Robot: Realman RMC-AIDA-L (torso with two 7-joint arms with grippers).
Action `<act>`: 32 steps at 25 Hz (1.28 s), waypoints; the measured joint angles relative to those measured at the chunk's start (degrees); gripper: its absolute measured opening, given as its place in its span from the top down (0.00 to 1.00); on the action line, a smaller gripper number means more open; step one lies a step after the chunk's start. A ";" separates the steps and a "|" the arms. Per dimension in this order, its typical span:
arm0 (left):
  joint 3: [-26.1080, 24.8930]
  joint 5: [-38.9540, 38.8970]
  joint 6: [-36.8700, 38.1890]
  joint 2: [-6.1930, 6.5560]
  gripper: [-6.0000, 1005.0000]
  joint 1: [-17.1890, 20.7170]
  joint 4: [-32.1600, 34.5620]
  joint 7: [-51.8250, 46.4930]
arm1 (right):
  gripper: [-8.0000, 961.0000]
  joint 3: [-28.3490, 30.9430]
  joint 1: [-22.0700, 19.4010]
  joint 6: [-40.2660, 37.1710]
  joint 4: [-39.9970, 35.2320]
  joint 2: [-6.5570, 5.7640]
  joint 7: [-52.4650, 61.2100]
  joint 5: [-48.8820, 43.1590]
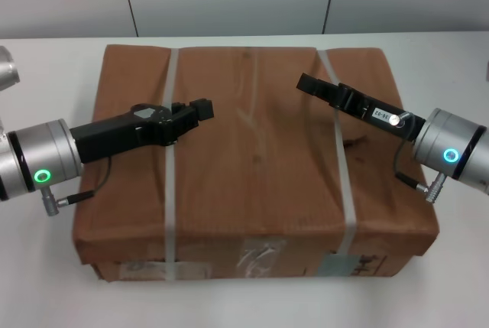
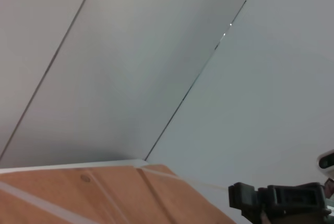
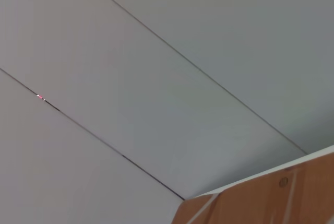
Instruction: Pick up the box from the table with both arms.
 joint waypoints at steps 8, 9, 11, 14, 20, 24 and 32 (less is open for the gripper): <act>-0.09 -0.09 0.10 0.02 0.90 0.65 0.52 -0.01 | 0.96 0.05 0.00 -0.91 0.00 0.00 0.00 0.00; -0.09 -0.09 0.11 0.01 0.90 0.67 0.52 0.00 | 0.96 0.06 -0.01 -0.94 0.00 0.00 -0.01 0.01; -0.09 -0.09 0.13 0.01 0.90 0.67 0.52 0.03 | 0.96 0.09 0.00 -0.96 0.00 0.00 0.00 0.04; -0.11 -0.09 0.14 0.01 0.90 0.67 0.52 0.14 | 0.96 0.22 0.00 -0.96 0.00 0.01 -0.01 0.03; -0.11 -0.51 0.17 0.01 0.90 0.81 0.52 0.34 | 0.96 0.73 -0.02 -0.99 0.00 0.00 0.00 0.06; -0.10 -0.71 0.18 0.02 0.90 0.90 0.52 0.41 | 0.96 0.58 -0.06 -1.05 0.12 0.01 0.01 1.22; -0.09 -0.83 0.18 0.08 0.90 0.91 0.51 0.43 | 0.96 0.21 -0.16 -1.09 0.42 0.01 -0.02 2.03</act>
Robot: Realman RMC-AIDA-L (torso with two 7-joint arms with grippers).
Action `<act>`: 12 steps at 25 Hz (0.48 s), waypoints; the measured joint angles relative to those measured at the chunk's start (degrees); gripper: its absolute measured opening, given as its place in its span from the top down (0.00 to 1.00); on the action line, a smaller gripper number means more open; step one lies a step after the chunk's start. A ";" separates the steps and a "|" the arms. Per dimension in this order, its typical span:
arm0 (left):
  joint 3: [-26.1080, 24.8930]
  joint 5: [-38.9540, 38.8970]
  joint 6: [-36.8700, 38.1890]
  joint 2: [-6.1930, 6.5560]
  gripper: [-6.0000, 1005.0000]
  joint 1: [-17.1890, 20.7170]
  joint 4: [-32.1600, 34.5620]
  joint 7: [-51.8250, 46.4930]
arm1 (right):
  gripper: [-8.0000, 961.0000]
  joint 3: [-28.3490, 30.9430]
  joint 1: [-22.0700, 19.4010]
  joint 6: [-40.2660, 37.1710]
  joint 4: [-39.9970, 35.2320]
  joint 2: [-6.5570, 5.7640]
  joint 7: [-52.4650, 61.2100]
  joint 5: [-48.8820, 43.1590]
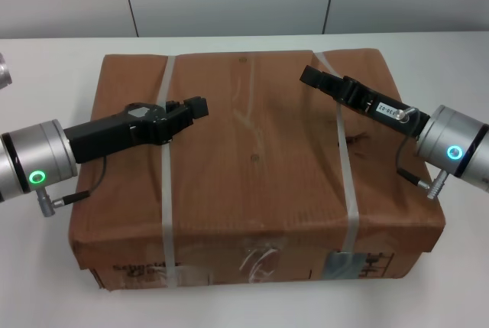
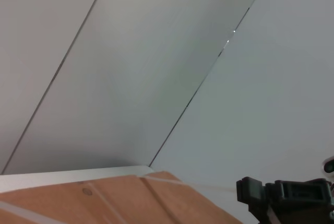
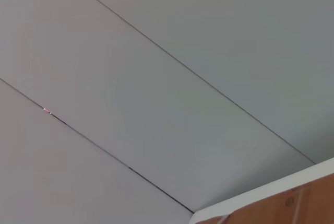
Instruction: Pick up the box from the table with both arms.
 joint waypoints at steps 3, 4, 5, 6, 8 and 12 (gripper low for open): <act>0.00 0.00 0.00 0.02 0.90 0.00 0.00 0.01 | 0.96 0.00 -0.02 0.00 0.03 0.00 -0.03 0.00; 0.00 0.00 0.00 0.02 0.90 0.00 0.00 0.02 | 0.96 0.00 -0.04 0.00 0.03 0.00 -0.08 0.00; 0.00 0.00 0.00 0.02 0.90 -0.01 0.00 0.02 | 0.96 0.05 -0.09 0.00 0.03 0.00 -0.17 0.00; 0.00 0.00 0.00 0.02 0.90 -0.01 0.00 0.02 | 0.96 0.09 -0.14 0.00 0.03 0.00 -0.25 0.00; 0.00 0.00 0.00 0.02 0.90 0.00 0.00 0.02 | 0.96 0.23 -0.29 0.00 0.02 0.00 -0.31 0.00; 0.00 0.00 0.00 0.01 0.90 0.00 0.00 0.02 | 0.96 0.28 -0.40 0.00 0.02 0.00 -0.34 0.00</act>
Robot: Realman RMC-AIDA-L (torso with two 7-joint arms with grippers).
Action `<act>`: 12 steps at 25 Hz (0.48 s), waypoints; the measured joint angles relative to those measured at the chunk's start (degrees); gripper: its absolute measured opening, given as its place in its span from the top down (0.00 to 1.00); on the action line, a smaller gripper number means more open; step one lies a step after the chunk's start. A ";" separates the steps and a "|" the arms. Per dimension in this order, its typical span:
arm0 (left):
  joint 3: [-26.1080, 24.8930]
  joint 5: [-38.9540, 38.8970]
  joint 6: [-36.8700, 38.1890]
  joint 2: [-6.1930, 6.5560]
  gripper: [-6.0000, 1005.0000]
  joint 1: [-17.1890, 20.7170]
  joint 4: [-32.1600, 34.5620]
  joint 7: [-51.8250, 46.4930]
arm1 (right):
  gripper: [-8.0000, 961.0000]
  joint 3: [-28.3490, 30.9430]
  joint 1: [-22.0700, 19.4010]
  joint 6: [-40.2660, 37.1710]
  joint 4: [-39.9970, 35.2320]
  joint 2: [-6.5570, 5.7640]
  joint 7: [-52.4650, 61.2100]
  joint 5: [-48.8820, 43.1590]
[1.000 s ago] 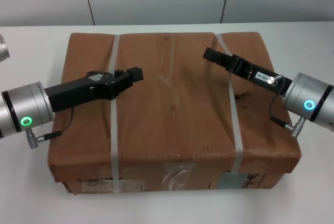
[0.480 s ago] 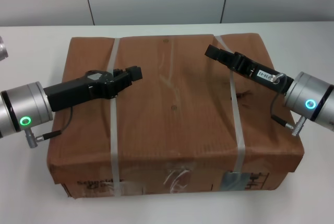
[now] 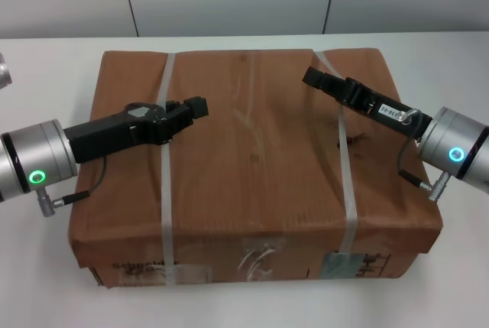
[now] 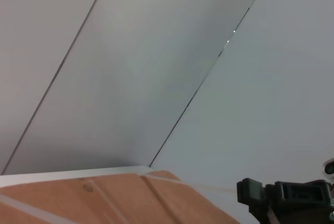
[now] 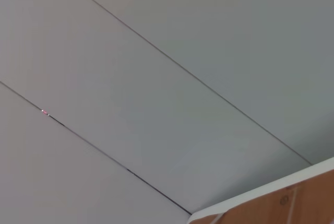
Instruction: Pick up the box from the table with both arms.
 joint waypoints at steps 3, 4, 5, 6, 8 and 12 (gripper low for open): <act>0.00 0.00 0.00 -0.05 0.90 0.00 0.00 0.03 | 0.96 -0.10 0.00 0.00 -0.03 0.00 -0.05 0.00; 0.00 -0.01 0.00 -0.09 0.90 0.00 0.00 0.05 | 0.96 -0.10 0.00 0.00 -0.04 0.00 -0.06 0.00; 0.00 0.00 0.00 -0.12 0.90 0.00 0.00 0.07 | 0.96 -0.10 0.00 0.00 -0.04 0.00 -0.07 0.00; 0.00 -0.01 0.00 -0.13 0.90 0.00 0.00 0.08 | 0.96 -0.09 0.00 0.00 -0.04 0.00 -0.07 0.00; 0.00 -0.02 0.00 -0.14 0.90 0.11 0.00 0.09 | 0.96 -0.06 0.00 0.00 -0.04 0.00 -0.06 0.00; 0.00 -0.53 0.00 -0.12 0.90 0.45 0.00 0.15 | 0.96 -0.07 0.04 0.00 -0.01 0.00 0.09 0.00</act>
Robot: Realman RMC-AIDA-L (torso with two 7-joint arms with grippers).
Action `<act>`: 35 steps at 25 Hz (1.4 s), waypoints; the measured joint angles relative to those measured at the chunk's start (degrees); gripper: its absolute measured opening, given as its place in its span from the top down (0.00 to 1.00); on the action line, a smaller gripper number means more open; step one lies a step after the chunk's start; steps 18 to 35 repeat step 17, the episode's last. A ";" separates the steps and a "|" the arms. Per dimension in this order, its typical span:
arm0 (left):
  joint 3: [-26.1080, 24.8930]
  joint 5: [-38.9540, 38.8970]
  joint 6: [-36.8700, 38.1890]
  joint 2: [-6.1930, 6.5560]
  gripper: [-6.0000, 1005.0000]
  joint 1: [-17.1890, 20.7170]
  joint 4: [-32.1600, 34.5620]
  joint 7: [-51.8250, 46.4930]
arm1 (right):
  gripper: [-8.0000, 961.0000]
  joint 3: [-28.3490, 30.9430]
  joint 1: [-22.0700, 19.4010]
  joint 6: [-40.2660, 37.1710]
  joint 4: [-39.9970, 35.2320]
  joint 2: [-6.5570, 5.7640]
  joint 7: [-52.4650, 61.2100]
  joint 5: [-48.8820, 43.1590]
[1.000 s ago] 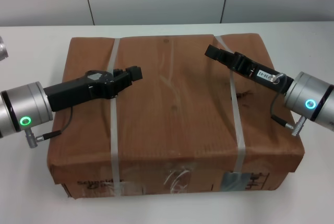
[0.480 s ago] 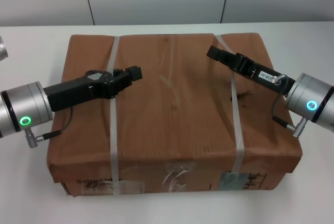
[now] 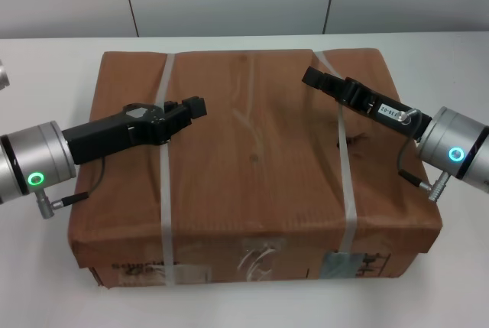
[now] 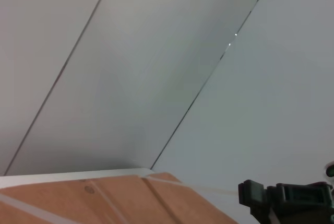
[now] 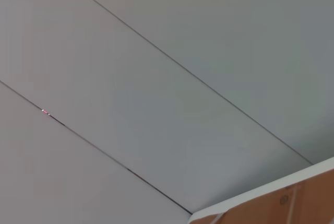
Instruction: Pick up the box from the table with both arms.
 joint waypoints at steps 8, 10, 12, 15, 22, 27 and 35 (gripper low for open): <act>0.00 -0.15 0.00 0.03 0.90 0.16 0.00 0.13 | 0.96 0.27 -0.02 0.00 0.02 0.00 0.19 0.00; 0.00 -0.15 0.00 0.03 0.90 0.17 0.00 0.13 | 0.96 0.31 -0.02 0.00 0.02 0.00 0.19 0.00; 0.00 -0.15 0.00 0.03 0.90 0.17 0.00 0.13 | 0.96 0.32 0.00 0.00 0.02 0.00 0.19 0.00; 0.00 -0.15 -0.01 0.03 0.90 0.17 0.00 0.12 | 0.96 0.34 0.01 0.00 0.02 0.00 0.18 0.00; 0.00 -0.15 -0.01 0.03 0.90 0.17 0.00 0.12 | 0.96 0.35 -0.02 0.00 0.02 0.00 0.18 0.02; 0.00 -0.15 -0.01 0.03 0.90 0.17 0.00 0.12 | 0.96 0.35 -0.02 0.00 0.02 0.00 0.18 0.02; 0.00 -0.15 -0.01 0.03 0.90 0.17 0.00 0.12 | 0.96 0.35 -0.02 0.00 0.02 0.00 0.18 0.02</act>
